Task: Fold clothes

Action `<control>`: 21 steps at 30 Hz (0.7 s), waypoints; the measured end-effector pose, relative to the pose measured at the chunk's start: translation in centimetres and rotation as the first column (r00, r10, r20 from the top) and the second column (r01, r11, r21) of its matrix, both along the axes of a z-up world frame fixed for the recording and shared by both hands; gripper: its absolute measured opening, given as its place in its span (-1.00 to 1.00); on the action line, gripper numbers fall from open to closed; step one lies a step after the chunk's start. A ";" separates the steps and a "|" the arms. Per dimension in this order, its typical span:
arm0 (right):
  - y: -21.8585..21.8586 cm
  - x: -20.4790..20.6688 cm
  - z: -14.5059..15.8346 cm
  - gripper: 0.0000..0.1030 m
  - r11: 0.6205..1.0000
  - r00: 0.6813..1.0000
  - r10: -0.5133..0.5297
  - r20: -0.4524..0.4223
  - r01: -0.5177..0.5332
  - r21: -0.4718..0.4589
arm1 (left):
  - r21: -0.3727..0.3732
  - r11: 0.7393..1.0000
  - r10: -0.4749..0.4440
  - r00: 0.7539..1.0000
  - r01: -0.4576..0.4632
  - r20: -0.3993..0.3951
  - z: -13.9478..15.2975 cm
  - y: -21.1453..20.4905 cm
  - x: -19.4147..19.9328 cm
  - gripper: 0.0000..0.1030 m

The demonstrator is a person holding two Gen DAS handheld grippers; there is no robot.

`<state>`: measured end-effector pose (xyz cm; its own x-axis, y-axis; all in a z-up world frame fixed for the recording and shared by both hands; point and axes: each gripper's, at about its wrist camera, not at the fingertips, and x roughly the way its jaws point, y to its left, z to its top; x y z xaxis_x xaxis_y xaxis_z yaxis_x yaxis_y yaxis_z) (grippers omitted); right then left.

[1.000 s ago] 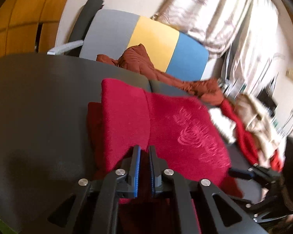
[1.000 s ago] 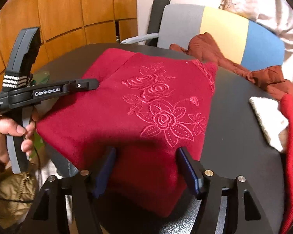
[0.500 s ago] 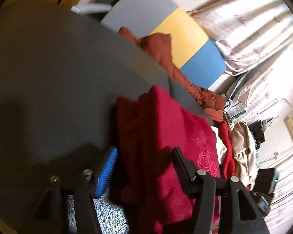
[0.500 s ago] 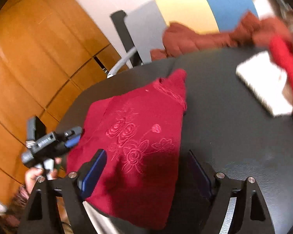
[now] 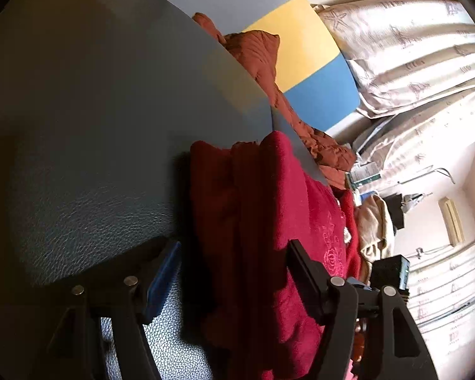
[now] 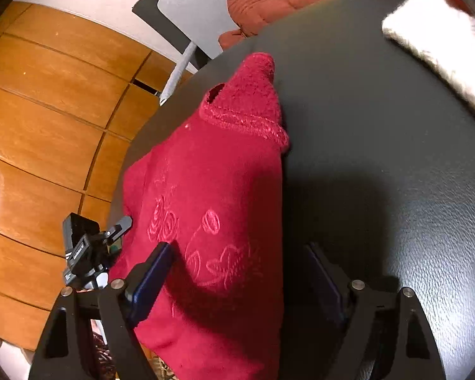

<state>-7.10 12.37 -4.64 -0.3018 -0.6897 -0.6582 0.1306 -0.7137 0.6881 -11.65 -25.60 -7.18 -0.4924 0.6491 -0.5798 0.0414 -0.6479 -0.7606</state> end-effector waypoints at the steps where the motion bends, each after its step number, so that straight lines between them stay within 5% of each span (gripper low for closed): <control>1: -0.1 -0.1 0.0 0.65 1.000 1.000 0.003 0.002 -0.003 -0.002 | 0.011 1.000 -0.009 1.000 0.009 0.000 -0.1 0.0 -0.2 0.34; 13: -0.2 -1.4 -0.1 0.68 0.997 0.997 0.071 0.022 -0.070 -0.029 | 0.104 0.991 -0.087 0.995 0.080 0.058 -0.8 0.5 -2.8 0.34; 21: -0.8 -1.4 -0.3 0.68 0.994 0.995 0.088 0.040 -0.085 -0.074 | 0.026 0.995 -0.098 0.993 0.096 0.066 -0.3 1.8 -3.3 0.34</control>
